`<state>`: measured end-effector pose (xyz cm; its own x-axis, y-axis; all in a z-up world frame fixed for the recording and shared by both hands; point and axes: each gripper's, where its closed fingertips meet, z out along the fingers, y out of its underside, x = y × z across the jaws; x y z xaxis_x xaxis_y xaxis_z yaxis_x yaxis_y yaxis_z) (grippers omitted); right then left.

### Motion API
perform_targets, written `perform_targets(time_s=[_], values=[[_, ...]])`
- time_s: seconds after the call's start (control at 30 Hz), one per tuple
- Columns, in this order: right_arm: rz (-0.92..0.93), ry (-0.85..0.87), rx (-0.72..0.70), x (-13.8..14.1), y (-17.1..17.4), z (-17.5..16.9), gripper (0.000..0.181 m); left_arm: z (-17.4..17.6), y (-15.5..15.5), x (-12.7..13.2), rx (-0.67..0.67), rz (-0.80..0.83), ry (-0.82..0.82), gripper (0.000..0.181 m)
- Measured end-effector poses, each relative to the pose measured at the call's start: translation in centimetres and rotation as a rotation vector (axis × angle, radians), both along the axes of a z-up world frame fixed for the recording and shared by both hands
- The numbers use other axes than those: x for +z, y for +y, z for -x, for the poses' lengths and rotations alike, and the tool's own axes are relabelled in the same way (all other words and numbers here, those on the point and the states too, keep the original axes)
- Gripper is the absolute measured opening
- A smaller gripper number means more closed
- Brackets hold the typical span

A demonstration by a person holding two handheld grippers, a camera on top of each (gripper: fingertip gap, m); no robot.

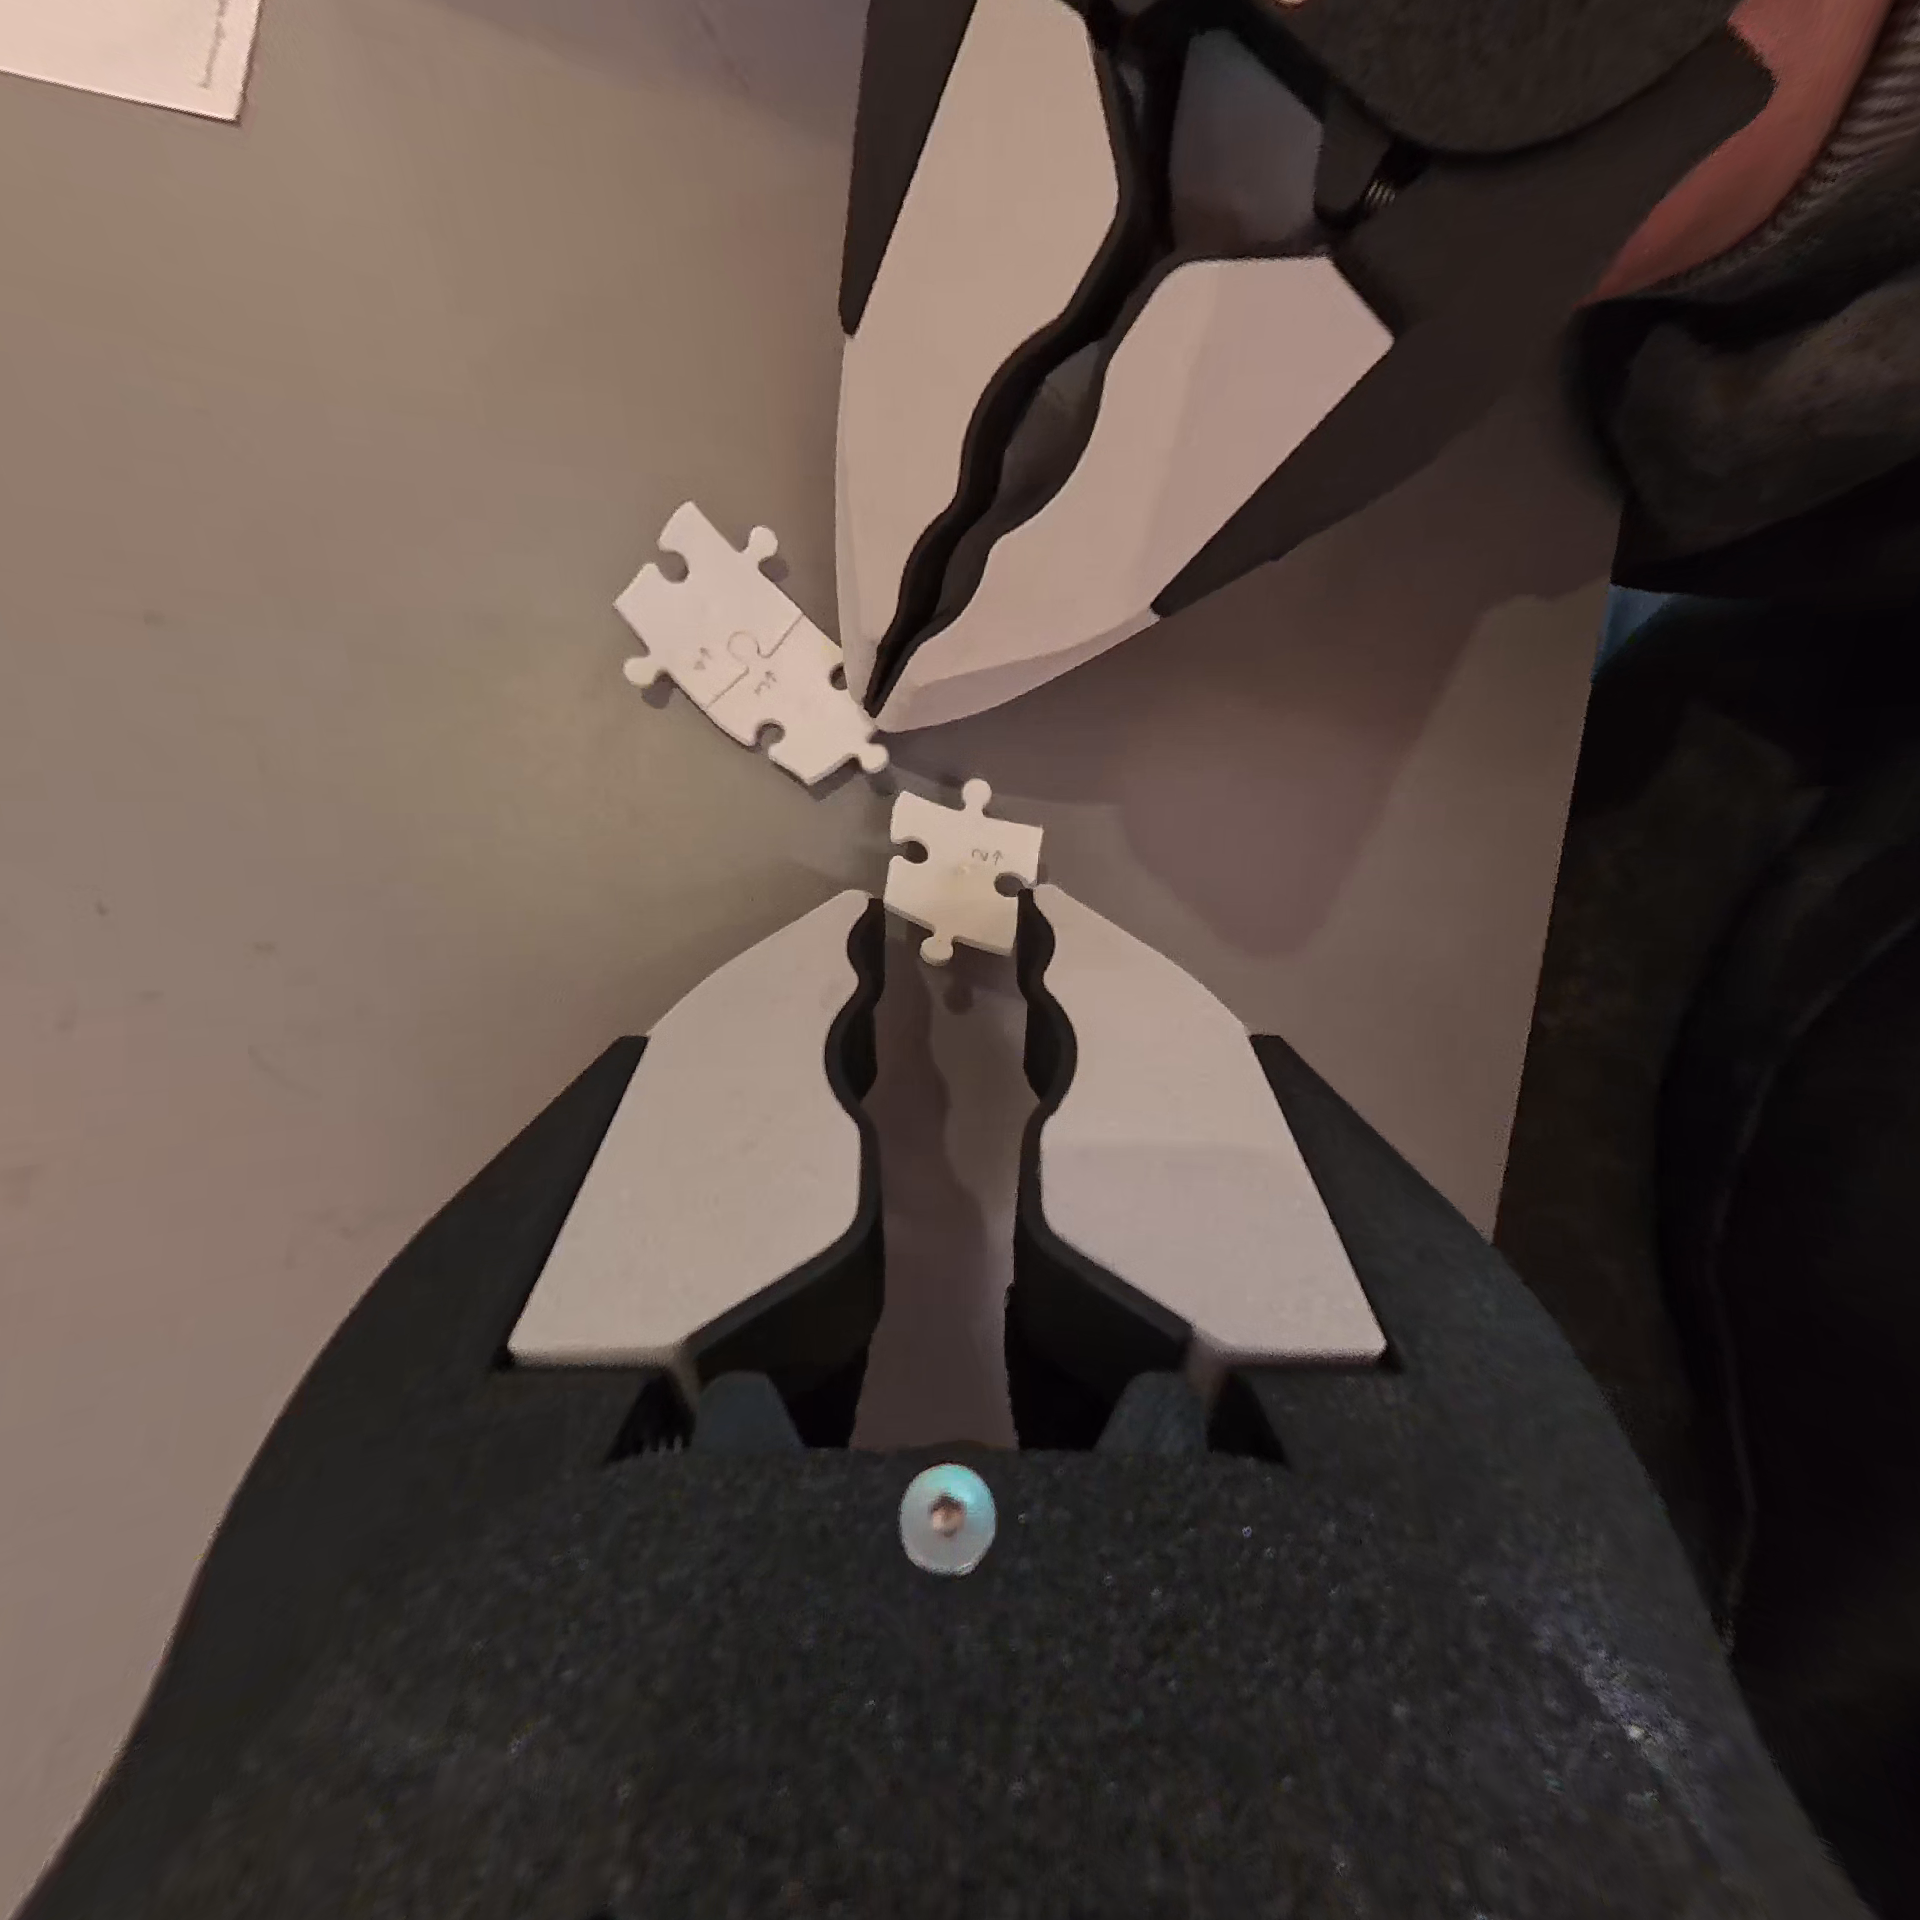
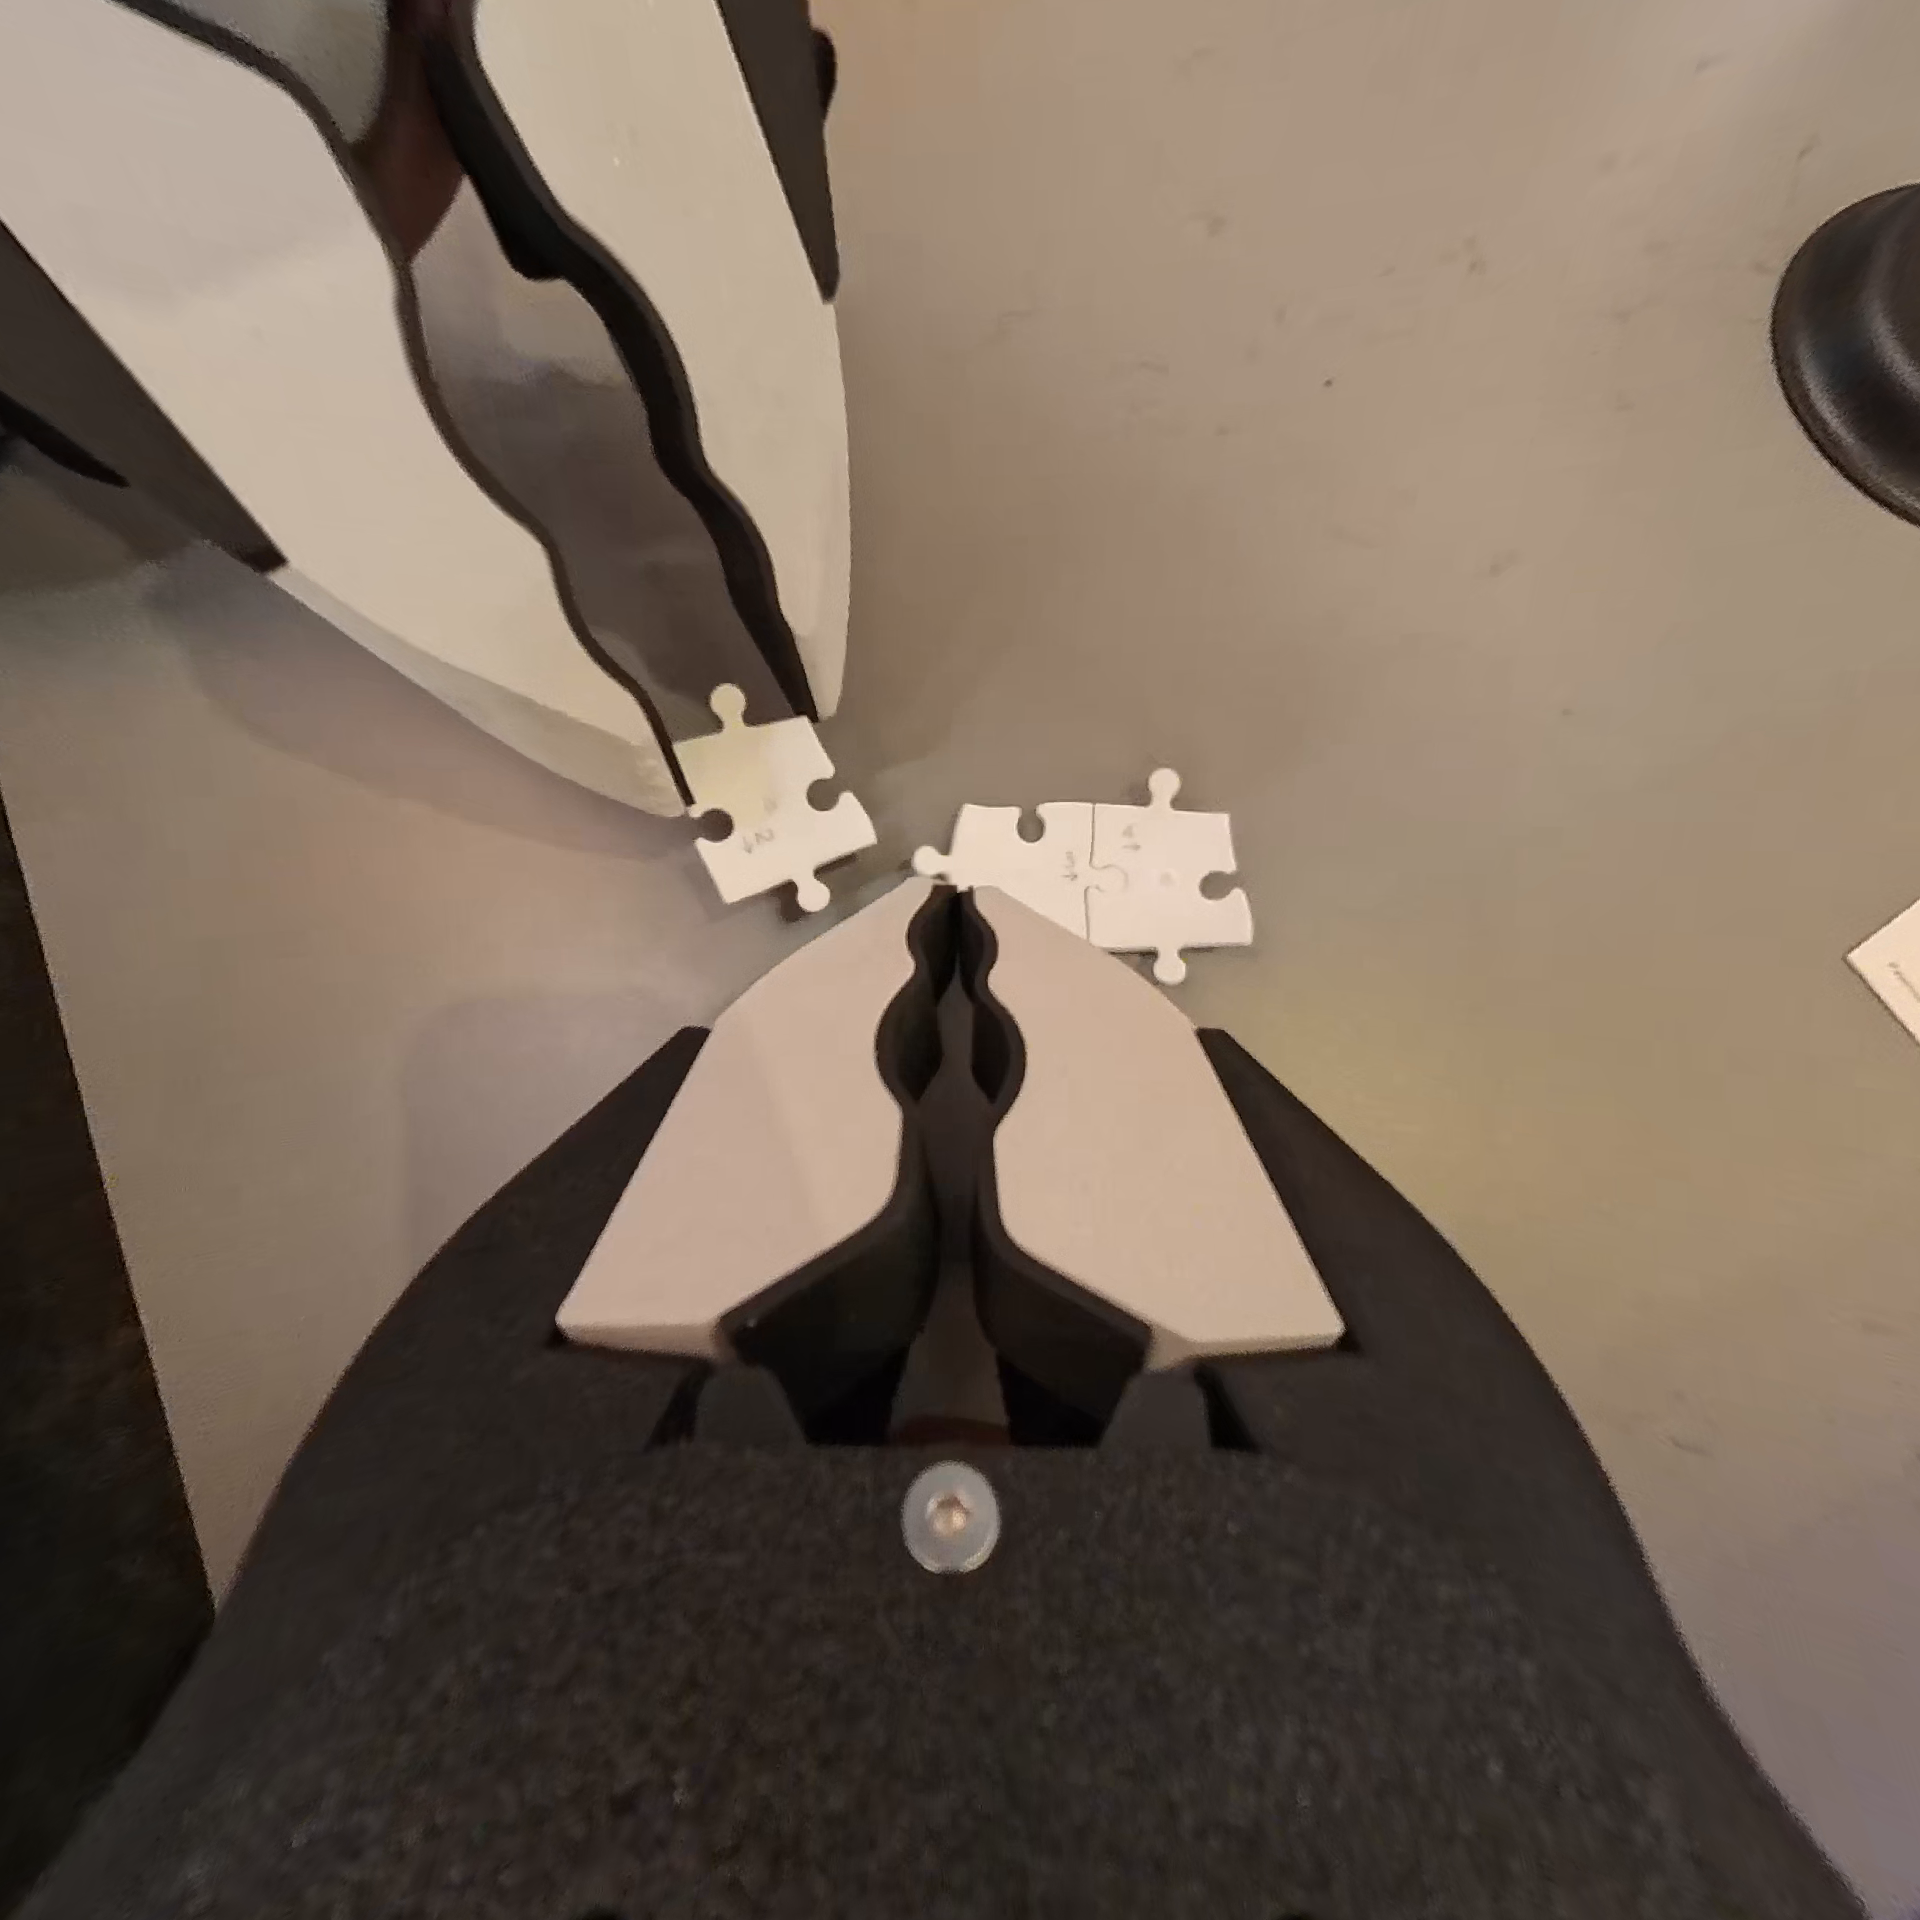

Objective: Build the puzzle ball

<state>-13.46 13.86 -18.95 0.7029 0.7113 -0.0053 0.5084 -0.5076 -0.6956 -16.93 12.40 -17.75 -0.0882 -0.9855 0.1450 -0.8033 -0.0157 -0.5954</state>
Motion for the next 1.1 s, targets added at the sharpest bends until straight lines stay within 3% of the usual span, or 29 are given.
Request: perform_targets(time_s=[0.33,0.57,1.1], values=[[-0.007,0.039,-0.01,0.6,0.2,-0.2,0.0,-1.3,0.3,0.5,-0.218,-0.008,0.024,0.024],[-0.028,0.066,-0.036,1.6,-0.4,-1.9,0.0,-2.1,0.4,-0.1,-0.236,0.028,0.03,0.024],[-0.005,0.043,0.017,0.5,-0.5,-0.1,0.0,-1.5,0.3,-0.2,-0.239,0.055,0.057,0.024]])
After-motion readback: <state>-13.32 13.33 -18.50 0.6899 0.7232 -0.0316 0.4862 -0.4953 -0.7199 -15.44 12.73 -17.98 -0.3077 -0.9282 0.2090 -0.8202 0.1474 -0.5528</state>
